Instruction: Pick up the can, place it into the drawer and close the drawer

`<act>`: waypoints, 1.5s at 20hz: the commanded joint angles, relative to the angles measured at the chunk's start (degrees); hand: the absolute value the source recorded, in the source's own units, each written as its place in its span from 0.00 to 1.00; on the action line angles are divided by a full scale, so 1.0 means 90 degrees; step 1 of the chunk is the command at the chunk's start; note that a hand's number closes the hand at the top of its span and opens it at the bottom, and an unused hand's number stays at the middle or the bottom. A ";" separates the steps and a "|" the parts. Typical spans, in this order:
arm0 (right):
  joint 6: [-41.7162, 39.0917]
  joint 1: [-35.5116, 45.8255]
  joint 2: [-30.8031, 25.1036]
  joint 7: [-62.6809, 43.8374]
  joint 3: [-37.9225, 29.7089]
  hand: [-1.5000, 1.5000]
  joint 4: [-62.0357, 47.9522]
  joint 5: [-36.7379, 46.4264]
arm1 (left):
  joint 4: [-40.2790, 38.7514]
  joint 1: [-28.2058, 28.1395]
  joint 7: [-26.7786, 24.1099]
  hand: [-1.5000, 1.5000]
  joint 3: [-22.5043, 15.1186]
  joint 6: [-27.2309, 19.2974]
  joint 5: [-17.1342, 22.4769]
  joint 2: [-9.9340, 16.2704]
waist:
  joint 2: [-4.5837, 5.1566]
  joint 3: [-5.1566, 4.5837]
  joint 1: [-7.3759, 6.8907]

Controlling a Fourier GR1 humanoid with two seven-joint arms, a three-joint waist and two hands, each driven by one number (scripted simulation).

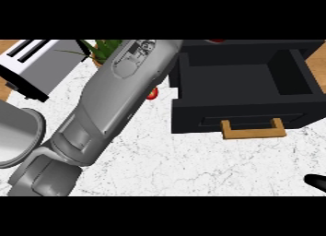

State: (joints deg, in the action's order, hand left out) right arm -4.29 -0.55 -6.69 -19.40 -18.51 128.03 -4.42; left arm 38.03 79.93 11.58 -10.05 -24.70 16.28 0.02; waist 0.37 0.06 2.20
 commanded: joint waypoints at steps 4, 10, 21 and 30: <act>0.0035 -0.0068 0.0273 0.0296 0.0383 0.00 -0.0084 0.0307 | -0.1090 0.0707 -0.0243 1.00 -0.0425 -0.0292 0.0561 -0.0002 | 0.0060 0.0008 0.0162; 0.0030 0.0378 -0.0125 -0.0383 0.0205 0.00 0.0093 -0.0021 | -0.1611 0.0949 -0.0604 1.00 -0.0750 -0.0477 0.0860 -0.0002 | 0.0084 0.0011 0.0320; -0.0126 0.0530 -0.0469 -0.0356 -0.0072 0.00 0.0079 -0.0181 | -0.2049 0.1080 -0.0904 0.00 -0.1065 -0.1446 0.1258 -0.0002 | 0.0110 0.0017 0.0476; -0.0494 0.1065 -0.1035 0.0154 0.0623 0.00 -0.0090 0.0996 | -0.2153 0.1406 -0.1054 0.00 -0.0987 -0.1623 0.1690 -0.0002 | 0.0173 0.0014 0.0476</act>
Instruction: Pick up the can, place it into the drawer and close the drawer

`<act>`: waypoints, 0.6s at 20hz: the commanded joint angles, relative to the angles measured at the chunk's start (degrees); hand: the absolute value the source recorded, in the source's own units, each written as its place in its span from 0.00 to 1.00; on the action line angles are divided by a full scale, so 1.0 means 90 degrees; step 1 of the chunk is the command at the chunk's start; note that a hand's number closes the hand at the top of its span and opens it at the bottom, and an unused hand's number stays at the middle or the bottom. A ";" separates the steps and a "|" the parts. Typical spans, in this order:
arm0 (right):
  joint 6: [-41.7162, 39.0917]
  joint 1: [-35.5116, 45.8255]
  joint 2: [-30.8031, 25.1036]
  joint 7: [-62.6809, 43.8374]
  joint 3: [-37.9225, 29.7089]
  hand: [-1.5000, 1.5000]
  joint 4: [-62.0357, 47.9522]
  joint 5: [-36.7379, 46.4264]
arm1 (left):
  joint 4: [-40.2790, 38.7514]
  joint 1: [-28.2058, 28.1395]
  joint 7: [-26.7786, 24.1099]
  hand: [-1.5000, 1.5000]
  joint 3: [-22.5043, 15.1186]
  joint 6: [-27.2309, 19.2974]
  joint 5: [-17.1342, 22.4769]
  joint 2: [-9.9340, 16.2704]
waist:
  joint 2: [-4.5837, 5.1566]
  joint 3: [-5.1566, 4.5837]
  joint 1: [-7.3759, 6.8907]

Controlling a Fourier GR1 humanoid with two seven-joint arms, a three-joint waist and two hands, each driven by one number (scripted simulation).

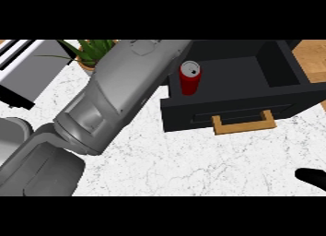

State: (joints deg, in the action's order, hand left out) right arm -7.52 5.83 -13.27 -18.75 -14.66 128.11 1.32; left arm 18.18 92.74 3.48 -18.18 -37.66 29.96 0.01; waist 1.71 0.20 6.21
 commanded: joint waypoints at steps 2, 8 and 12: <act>-0.0176 0.0539 -0.0470 0.0279 0.0380 0.00 -0.0401 0.0840 | 0.0009 -0.0069 -0.0285 0.00 0.0022 0.0039 0.0290 -0.0001 | 0.0063 -0.0005 -0.0046; 0.0067 0.0612 -0.0561 0.0953 0.1061 0.00 -0.1048 0.2389 | -0.0051 0.0082 -0.0372 0.00 0.0223 0.0132 0.0558 -0.0001 | 0.0017 -0.0006 -0.0286; 0.0400 0.0880 -0.0443 0.1245 0.1854 0.00 -0.1771 0.3454 | -0.0104 0.0150 -0.0499 0.00 0.0102 -0.0119 0.0531 -0.0001 | -0.0003 -0.0004 -0.0377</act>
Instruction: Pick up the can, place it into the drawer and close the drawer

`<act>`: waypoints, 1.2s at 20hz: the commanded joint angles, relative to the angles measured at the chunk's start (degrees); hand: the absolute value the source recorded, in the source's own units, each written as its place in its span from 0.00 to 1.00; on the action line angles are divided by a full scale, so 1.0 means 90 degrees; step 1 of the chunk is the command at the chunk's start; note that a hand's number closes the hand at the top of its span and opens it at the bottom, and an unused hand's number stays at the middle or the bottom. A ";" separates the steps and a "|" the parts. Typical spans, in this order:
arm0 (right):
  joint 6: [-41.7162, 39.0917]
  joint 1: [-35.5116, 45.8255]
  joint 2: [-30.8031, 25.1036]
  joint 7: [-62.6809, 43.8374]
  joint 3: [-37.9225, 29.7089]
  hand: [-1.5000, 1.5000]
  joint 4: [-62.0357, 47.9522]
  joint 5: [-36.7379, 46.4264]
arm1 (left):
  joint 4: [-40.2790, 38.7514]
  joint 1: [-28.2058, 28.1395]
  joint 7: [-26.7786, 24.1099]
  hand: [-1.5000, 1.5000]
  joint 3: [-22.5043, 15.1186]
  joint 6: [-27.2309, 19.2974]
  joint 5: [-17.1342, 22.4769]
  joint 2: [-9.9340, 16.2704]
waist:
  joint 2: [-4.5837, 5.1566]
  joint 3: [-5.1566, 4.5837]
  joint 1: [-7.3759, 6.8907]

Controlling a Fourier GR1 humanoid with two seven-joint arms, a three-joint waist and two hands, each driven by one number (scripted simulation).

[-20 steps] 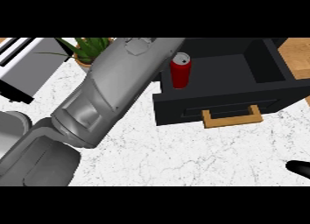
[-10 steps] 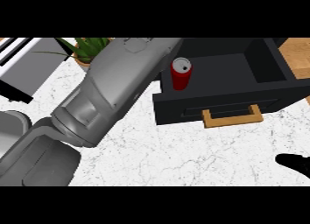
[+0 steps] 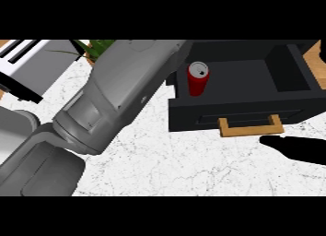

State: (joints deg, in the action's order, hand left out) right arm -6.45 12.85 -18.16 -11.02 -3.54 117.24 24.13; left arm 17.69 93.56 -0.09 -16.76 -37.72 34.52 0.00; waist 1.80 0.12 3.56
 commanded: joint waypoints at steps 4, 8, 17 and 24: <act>0.0460 0.0702 -0.0050 0.0568 0.0698 0.00 -0.1664 0.1461 | -0.0146 0.0091 -0.0166 0.00 -0.0044 -0.0016 -0.0016 0.0000 | -0.0051 0.0000 -0.0211; 0.1014 0.1007 0.0202 0.0764 0.1252 0.00 -0.2736 0.2434 | -0.0211 0.0120 -0.0003 0.00 -0.0016 0.0164 -0.0094 0.0007 | -0.0090 -0.0006 -0.0399; 0.1920 0.2435 0.0381 0.1316 0.0980 0.00 -0.5361 0.3136 | 0.0084 -0.0274 -0.0050 0.00 0.0128 0.0357 -0.0186 0.0328 | -0.0129 -0.0009 -0.0588; 0.3299 0.3142 0.0733 0.1718 0.0794 0.00 -0.7373 0.3720 | 0.0392 -0.0321 0.0418 0.00 0.0087 0.0441 -0.0371 0.0717 | -0.0131 -0.0005 -0.0637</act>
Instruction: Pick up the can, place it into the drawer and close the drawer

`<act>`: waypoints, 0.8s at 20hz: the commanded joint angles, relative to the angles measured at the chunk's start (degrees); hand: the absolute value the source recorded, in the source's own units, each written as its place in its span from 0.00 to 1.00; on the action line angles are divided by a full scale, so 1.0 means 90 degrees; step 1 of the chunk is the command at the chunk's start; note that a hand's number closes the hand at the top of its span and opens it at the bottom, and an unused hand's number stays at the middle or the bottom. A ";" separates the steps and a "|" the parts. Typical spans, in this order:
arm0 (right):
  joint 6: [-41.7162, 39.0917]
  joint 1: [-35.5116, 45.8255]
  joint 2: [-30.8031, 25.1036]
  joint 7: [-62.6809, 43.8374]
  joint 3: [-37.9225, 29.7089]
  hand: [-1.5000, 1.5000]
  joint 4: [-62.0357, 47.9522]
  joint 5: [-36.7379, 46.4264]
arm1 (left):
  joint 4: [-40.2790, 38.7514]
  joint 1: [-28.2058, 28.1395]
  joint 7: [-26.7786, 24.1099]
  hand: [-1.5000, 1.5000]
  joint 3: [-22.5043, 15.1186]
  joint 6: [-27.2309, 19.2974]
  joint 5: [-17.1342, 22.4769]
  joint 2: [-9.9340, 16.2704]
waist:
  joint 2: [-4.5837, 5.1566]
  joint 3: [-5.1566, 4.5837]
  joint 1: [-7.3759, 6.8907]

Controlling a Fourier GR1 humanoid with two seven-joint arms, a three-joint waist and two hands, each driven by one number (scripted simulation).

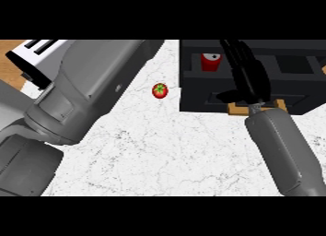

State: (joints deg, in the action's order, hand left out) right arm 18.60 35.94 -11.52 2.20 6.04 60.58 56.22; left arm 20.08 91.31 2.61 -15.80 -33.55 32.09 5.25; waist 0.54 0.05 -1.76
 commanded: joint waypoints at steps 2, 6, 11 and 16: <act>0.1085 0.0845 0.0130 0.0168 -0.0408 0.00 -0.1537 0.0318 | 0.0328 -0.0143 0.0260 0.00 0.0024 0.0148 -0.0052 0.0325 | 0.0008 0.0002 -0.0152; 0.1618 0.1370 0.0285 0.0083 -0.0572 0.00 -0.2267 0.0474 | 0.0568 -0.0423 0.0493 0.00 -0.0104 0.0175 -0.0231 0.0617 | -0.0017 -0.0001 -0.0153; 0.1988 0.2083 -0.0027 0.0129 -0.0901 0.00 -0.3302 0.0572 | 0.1293 -0.0771 0.0763 0.00 -0.0160 0.0339 -0.0195 0.0759 | -0.0025 -0.0004 -0.0447; 0.2106 0.3133 0.0239 -0.0166 -0.0972 0.00 -0.3887 0.0703 | 0.1589 -0.1097 0.0874 0.00 -0.0188 0.0471 -0.0263 0.1027 | 0.0021 -0.0005 -0.0431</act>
State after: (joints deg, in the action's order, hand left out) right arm 36.17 57.58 -10.07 2.65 -1.53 29.40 61.94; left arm 31.85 82.72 8.60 -17.41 -31.07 29.94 11.58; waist 0.75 0.04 -5.09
